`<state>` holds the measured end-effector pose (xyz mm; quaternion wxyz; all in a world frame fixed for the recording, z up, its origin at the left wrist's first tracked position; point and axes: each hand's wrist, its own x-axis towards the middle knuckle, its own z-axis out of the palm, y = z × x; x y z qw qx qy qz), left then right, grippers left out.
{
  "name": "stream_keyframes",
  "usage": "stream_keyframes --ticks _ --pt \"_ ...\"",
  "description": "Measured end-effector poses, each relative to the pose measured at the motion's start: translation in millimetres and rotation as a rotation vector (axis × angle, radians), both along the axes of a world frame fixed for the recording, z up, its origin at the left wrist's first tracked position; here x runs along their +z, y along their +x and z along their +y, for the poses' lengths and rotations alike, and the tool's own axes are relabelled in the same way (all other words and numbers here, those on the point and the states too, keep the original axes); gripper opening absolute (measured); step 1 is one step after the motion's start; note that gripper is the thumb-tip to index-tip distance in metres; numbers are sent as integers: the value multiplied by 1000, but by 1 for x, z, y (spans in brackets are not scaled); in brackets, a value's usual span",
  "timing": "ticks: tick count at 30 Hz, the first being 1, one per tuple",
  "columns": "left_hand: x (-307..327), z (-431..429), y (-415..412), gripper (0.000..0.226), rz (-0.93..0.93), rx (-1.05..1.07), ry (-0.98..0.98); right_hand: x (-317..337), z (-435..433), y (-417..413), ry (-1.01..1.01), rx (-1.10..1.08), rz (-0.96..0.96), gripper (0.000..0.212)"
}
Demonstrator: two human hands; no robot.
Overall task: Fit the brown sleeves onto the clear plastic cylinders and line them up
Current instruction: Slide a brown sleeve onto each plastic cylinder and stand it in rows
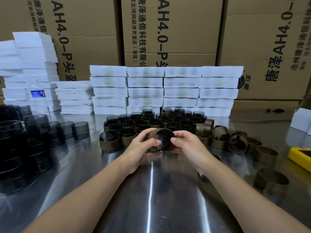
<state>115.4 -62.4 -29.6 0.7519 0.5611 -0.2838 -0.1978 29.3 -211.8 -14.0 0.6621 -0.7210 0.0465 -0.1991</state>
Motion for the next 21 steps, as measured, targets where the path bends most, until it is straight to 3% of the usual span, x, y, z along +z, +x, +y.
stream_keyframes --ticks 5,10,15,21 --pt "1 1 2 47 11 2 -10 1 1 -3 -29 15 43 17" --pt "2 3 0 47 133 -203 -63 5 -2 -6 62 65 47 21" --pt "2 2 -1 56 291 -233 -149 4 2 -6 42 125 140 69" --pt "4 1 -3 51 310 -218 -87 1 3 -7 -12 123 184 74"
